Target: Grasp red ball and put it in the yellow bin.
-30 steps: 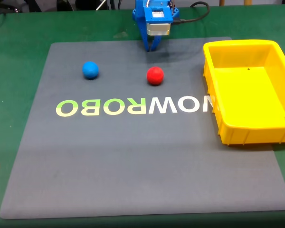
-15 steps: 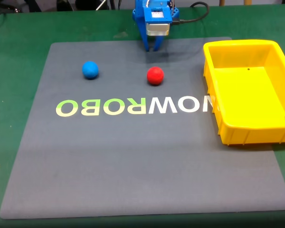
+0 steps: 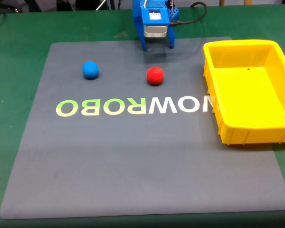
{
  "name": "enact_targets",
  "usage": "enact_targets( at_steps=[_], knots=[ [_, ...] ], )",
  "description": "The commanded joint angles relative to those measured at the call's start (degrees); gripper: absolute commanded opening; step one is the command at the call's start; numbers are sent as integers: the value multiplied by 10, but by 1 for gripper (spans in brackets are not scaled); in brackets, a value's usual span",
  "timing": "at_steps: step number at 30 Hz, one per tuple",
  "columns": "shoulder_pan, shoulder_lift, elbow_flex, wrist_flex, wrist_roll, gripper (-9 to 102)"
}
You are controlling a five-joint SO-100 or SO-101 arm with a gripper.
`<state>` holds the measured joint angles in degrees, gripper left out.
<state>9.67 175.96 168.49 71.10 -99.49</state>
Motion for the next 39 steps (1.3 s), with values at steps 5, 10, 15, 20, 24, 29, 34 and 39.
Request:
enact_targets(
  at_steps=[5, 10, 15, 20, 24, 29, 34, 39],
  knots=[
    [28, -187, -102, -144, -17, 35],
    [27, -317, -171, -210, -5, 35],
    [21, -454, -256, -260, 13, 35],
    [13, -561, -343, -285, 29, 35],
    [8, -616, -381, -305, 35, 34],
    [0, -664, -409, -315, 37, 34],
    [-11, -700, -421, -328, 41, 34],
    [-22, -729, -437, -338, 51, 34]
  ],
)
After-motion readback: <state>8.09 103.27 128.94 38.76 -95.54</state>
